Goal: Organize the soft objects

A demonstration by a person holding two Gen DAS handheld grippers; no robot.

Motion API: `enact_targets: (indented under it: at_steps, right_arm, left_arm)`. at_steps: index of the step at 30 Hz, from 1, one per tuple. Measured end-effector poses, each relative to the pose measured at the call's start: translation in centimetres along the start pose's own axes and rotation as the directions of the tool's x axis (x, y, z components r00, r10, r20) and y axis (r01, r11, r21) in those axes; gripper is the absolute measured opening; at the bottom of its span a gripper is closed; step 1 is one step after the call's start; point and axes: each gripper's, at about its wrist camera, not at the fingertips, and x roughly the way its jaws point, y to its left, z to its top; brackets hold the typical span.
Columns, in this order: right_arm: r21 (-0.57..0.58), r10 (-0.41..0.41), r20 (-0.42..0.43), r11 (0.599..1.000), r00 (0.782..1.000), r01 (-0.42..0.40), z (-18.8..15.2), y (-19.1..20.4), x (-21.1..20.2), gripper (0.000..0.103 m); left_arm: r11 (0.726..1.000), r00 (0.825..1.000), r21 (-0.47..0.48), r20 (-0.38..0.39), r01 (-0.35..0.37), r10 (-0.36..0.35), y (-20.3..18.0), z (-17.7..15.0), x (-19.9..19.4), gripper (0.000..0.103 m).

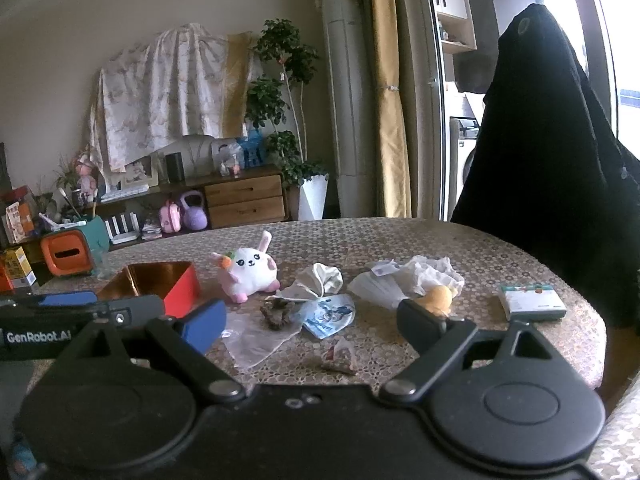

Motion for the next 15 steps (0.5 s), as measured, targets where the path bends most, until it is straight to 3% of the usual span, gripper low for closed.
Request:
enact_targets:
  at_steps: [15]
  right_arm:
    - [0.004,0.005,0.002,1.000,1.000,-0.005,0.19,-0.07,-0.30,0.092]
  left_arm:
    - [1.000,1.000,0.001,0.019,-0.020,0.020,0.00,-0.03,-0.25,0.103]
